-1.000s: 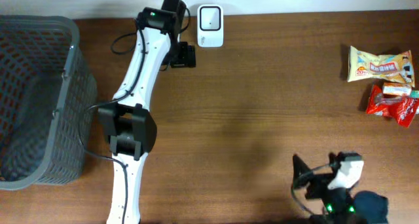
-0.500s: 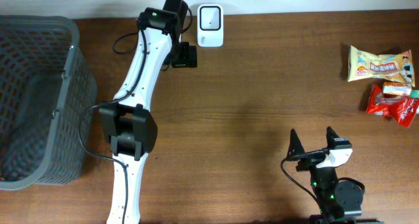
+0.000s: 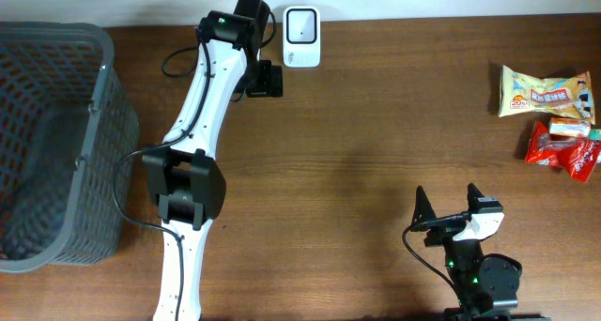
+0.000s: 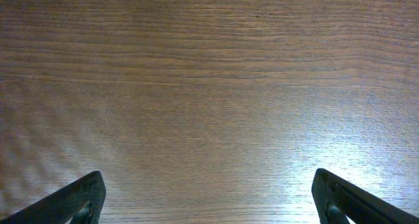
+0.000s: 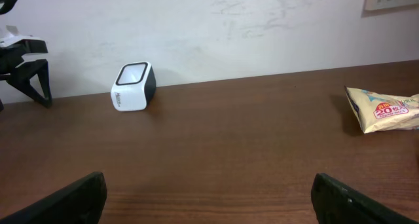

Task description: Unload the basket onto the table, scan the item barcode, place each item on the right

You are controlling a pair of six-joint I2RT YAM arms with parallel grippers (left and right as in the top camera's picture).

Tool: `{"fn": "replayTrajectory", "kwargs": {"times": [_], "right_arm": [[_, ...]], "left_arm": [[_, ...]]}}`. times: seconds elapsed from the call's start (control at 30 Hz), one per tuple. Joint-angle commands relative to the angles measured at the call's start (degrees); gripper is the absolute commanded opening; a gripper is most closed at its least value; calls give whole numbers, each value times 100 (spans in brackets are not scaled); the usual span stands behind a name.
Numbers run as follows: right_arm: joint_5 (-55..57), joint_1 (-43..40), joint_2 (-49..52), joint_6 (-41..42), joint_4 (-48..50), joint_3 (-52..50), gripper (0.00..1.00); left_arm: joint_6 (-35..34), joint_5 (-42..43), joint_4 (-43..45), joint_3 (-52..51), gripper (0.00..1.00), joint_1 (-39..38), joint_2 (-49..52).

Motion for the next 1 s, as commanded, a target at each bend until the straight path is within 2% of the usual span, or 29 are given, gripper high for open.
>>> {"fn": "replayTrajectory", "kwargs": {"times": [0.0,0.1,0.17,0.2,0.23,0.33,0.4,0.5,0.57,0.6,0.63,0.73,0.87,0.9,0.97], "right_arm": [[74,52,-37,-37,-4,-52,99],[72,52,-37,-37,-4,-52,98],[72,52,-37,-37,-4,-52,98],[72,52,-37,-37,-4,-52,98],[72,52,-37,-37,-4,-52,98],[72,52,-37,-37,-4,-52,98],[72,52,-37,-37,-4,-52,98],[72,52,-37,-37,-4,-52,98],[72,52,-37,-37,-4,-52,99],[72,52,-37,-37,-4,-52,98],[72,52,-37,-37,-4,-52,99],[72,52,-37,-37,-4,-52,99],[72,52,-37,-37,-4,-52,98],[72,52,-37,-37,-4,-52,99],[72,52,-37,-37,-4,-52,99]], "left_arm": [[-46,-44,-92,39,99,26,39],[-57,72,-437,39,99,98,-133],[-55,304,-192,-127,99,98,-625],[-55,306,251,-518,99,83,-1036],[-55,306,1294,-1687,99,42,-1899],[-2,304,3484,-4913,99,-81,-4063],[103,304,4339,-6776,99,-79,-5482],[634,282,5348,-8651,99,-70,-7329],[1091,262,5626,-10347,99,2,-9519],[1235,262,5643,-10598,99,2,-9838],[1521,260,5934,-11283,99,4,-10647],[1558,310,6448,-12321,99,337,-12327],[1561,651,6782,-13025,99,682,-13346],[1561,649,7416,-13425,99,682,-13645],[1558,654,8111,-13894,99,767,-13838]]}}
